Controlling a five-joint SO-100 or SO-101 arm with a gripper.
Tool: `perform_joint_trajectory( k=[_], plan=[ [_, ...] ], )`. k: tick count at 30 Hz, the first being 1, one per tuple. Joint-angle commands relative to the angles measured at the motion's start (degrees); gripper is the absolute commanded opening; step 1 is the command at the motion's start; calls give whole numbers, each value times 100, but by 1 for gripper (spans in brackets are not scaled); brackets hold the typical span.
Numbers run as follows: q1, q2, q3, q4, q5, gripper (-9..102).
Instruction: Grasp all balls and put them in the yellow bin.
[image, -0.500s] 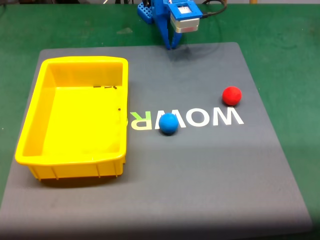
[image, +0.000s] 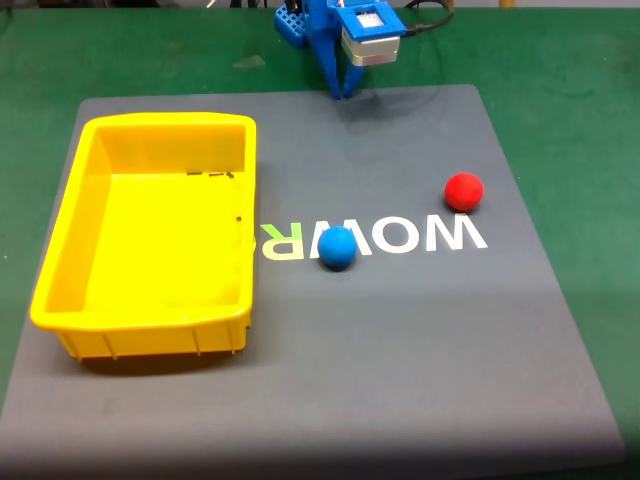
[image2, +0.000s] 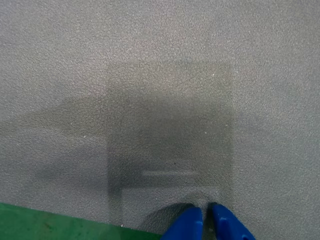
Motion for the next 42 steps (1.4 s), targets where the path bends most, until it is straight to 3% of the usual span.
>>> perform_joint_trajectory(
  k=[1,4,7,10,17,22,30,42],
  plan=[
    [-26,79,185,9,-26,0],
    [-26,79,185,-18,35,1],
    [-35,70,176,-316,334,23],
    [123,70,141,-738,211,31],
    [-114,-44,-624,-940,-79,33],
    [-773,-2048,-2127,-1679,229,33],
    [-870,-5229,-3876,-3208,123,34],
    [-967,-8139,-6021,-3902,70,34]
  ],
)
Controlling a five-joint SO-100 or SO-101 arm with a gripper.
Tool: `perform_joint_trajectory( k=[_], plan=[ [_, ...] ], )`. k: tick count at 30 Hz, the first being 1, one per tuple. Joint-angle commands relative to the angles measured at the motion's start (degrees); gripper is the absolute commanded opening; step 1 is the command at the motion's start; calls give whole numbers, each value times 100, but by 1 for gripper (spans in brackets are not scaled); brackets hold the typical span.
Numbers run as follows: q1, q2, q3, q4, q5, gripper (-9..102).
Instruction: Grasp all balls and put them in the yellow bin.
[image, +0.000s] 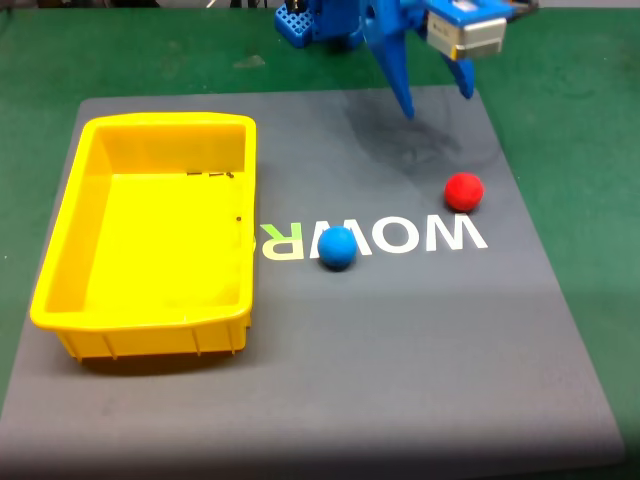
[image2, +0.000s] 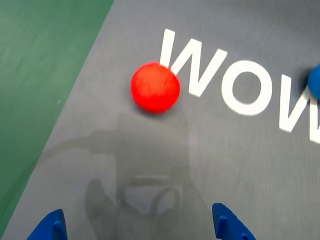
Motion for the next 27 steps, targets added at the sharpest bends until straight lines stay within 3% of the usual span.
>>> perform_joint_trajectory(
  k=[1,9,27],
  plan=[
    [35,-659,-976,-281,-35,34],
    [26,-2109,-2030,-554,-44,34],
    [-132,-3674,-2971,-782,114,33]
  ],
)
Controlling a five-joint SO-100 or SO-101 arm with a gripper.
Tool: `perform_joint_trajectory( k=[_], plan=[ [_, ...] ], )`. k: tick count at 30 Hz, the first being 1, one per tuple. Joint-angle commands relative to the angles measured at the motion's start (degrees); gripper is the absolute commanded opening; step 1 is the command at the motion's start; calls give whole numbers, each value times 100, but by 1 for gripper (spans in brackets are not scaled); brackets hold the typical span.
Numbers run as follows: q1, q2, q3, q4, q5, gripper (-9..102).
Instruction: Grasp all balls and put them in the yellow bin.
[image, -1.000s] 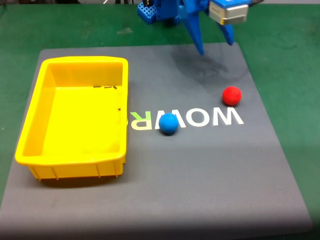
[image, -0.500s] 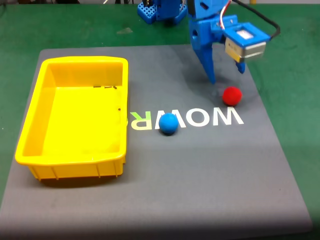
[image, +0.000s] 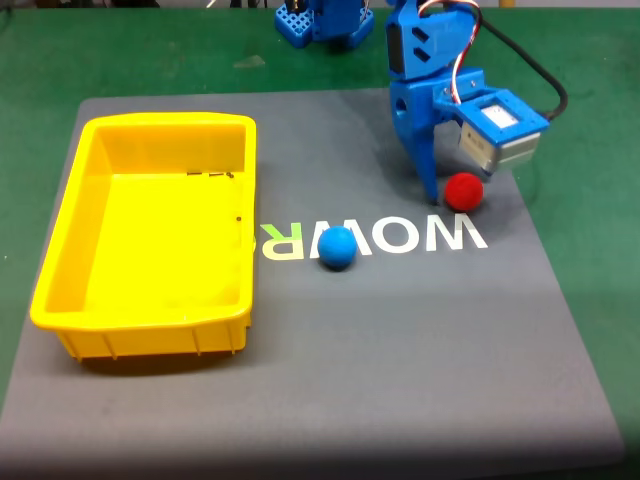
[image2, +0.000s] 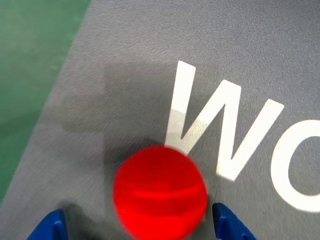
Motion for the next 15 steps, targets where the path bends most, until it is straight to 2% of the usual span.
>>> perform_joint_trajectory(
  k=[1,15],
  plan=[
    [-26,-79,-554,-141,79,33],
    [-18,-642,-1037,-149,176,31]
  ],
)
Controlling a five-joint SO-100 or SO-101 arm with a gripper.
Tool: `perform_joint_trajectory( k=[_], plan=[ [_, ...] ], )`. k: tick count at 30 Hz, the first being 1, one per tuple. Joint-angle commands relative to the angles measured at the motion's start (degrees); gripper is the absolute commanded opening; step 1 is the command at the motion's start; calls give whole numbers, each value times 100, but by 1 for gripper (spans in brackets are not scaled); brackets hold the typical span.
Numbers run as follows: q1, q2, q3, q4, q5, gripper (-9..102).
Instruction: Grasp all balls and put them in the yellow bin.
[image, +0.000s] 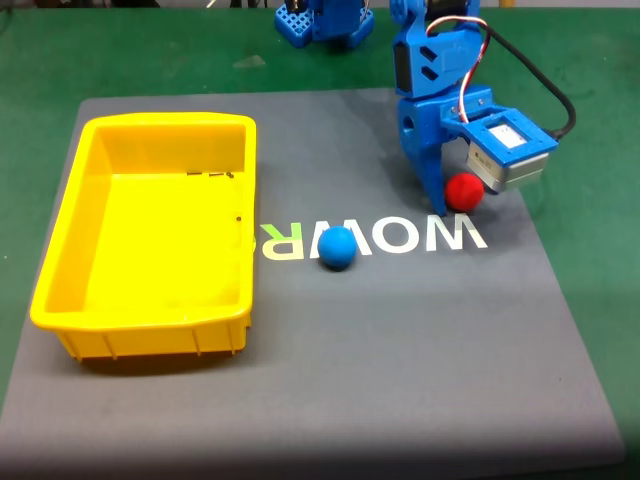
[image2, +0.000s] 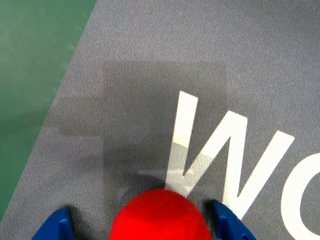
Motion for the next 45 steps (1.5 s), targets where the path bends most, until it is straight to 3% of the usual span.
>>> perform_joint_trajectory(
  k=[1,5,10,30,45],
  plan=[
    [0,18,-352,-149,79,31],
    [9,26,-378,-141,97,25],
    [26,70,-378,-114,62,0],
    [378,1266,-1195,-88,193,0],
    [2856,1723,-1389,70,-439,0]
  ],
)
